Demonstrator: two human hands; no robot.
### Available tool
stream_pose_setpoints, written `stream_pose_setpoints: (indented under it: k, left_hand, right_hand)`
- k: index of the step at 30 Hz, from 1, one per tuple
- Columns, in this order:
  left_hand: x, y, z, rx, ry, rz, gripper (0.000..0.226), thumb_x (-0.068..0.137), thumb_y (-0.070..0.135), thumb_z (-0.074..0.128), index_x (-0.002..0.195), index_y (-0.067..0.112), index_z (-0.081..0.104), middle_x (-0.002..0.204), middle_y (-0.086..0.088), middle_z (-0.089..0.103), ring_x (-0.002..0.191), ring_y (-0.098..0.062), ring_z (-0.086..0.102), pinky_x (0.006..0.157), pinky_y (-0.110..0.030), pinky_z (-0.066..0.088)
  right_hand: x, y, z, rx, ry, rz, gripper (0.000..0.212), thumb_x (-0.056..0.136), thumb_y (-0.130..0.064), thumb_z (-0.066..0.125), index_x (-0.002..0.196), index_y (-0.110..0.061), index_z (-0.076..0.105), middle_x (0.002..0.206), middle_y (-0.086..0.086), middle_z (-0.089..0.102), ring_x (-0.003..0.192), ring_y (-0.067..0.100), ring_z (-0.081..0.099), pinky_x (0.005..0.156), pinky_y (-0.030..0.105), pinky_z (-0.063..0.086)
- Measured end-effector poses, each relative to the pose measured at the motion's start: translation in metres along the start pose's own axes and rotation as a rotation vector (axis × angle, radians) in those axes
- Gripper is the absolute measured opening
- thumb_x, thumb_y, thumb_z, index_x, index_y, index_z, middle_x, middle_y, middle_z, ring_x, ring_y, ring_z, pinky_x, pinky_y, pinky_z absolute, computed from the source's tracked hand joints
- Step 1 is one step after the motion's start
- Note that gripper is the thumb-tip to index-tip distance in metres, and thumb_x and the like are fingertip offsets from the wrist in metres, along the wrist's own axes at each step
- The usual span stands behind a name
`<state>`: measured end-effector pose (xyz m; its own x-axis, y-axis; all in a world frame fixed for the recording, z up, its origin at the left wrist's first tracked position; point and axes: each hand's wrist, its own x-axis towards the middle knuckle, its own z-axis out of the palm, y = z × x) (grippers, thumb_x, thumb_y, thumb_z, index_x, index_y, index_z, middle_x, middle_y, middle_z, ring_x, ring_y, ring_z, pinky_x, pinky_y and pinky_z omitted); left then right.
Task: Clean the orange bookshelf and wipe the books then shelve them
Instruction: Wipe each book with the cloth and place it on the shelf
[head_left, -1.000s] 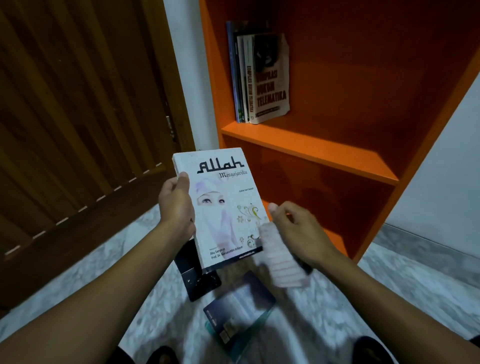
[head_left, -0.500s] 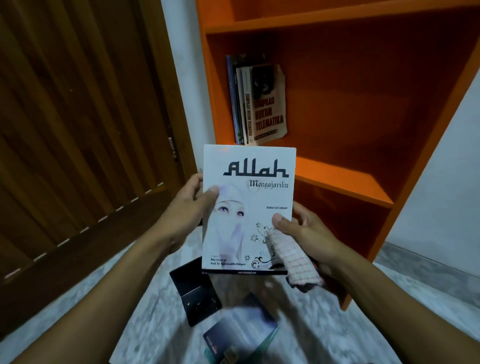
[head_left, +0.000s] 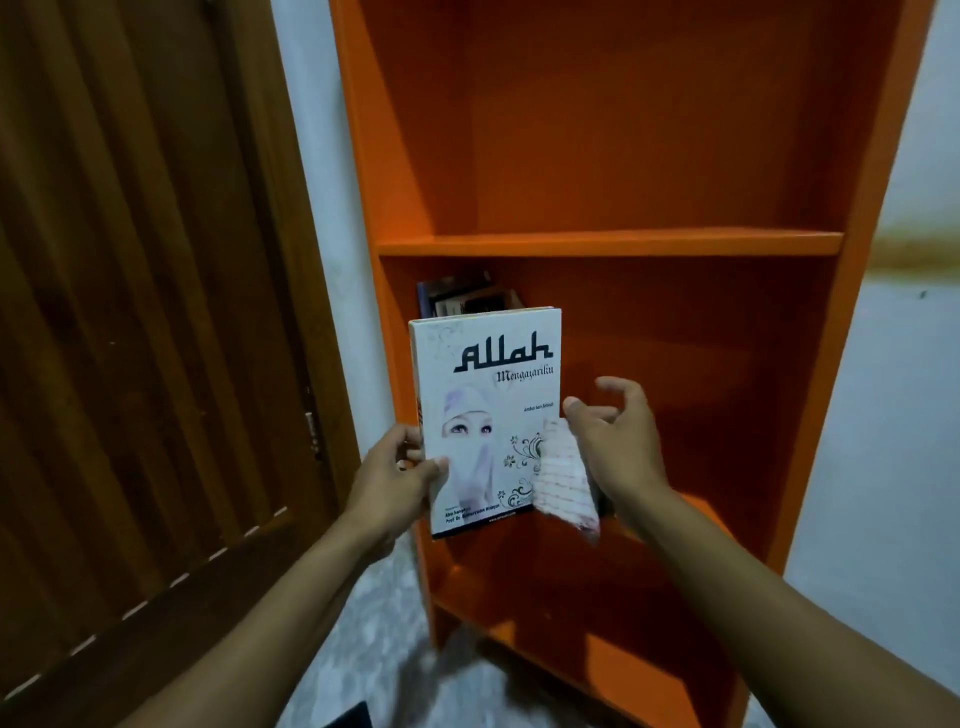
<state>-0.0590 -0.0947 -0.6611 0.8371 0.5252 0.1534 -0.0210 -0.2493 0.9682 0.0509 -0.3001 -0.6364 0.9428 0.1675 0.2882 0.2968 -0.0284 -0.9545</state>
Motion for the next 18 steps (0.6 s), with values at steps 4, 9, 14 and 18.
stream_pose_setpoints:
  k: [4,9,14,18]
  left_hand:
    - [0.05,-0.007,0.033,0.047,0.066,0.048,0.018,0.095,0.015,0.063,0.089,0.014,0.047,0.09,-0.011,0.046,0.079,-0.031,0.051,0.067,-0.034,0.045]
    - [0.106,-0.012,0.077,0.081,0.179,0.068,0.029,0.095,0.005,0.06,0.08,0.018,0.039,0.076,-0.006,0.04,0.068,-0.022,0.04,0.06,-0.034,0.038]
    - [0.148,-0.025,0.109,0.163,0.297,0.016,0.025,0.096,0.002,0.055,0.087,0.015,0.035,0.076,-0.007,0.035,0.061,-0.02,0.025,0.057,-0.038,0.025]
    - [0.169,-0.022,0.118,0.228,0.404,-0.039,0.015,0.096,0.007,0.053,0.094,0.015,0.04,0.096,-0.016,0.048,0.069,-0.023,0.039,0.05,-0.028,0.024]
  right_hand:
    - [0.009,0.008,-0.008,-0.004,-0.016,0.014,0.028,0.091,-0.04,0.066,0.113,-0.031,0.05,0.093,0.004,0.068,0.086,0.023,0.07,0.083,0.049,0.058]
    - [0.024,0.029,-0.017,0.007,-0.007,0.074,0.028,0.09,-0.043,0.066,0.112,-0.029,0.054,0.095,0.007,0.067,0.087,0.025,0.069,0.08,0.048,0.056]
    - [0.039,0.043,-0.021,0.028,-0.018,0.081,0.026,0.091,-0.041,0.066,0.111,-0.029,0.055,0.094,0.012,0.067,0.083,0.025,0.068,0.069,0.039,0.052]
    - [0.043,0.051,-0.02,0.06,-0.056,0.092,0.022,0.092,-0.038,0.066,0.108,-0.029,0.055,0.085,0.01,0.064,0.074,0.021,0.063,0.065,0.035,0.048]
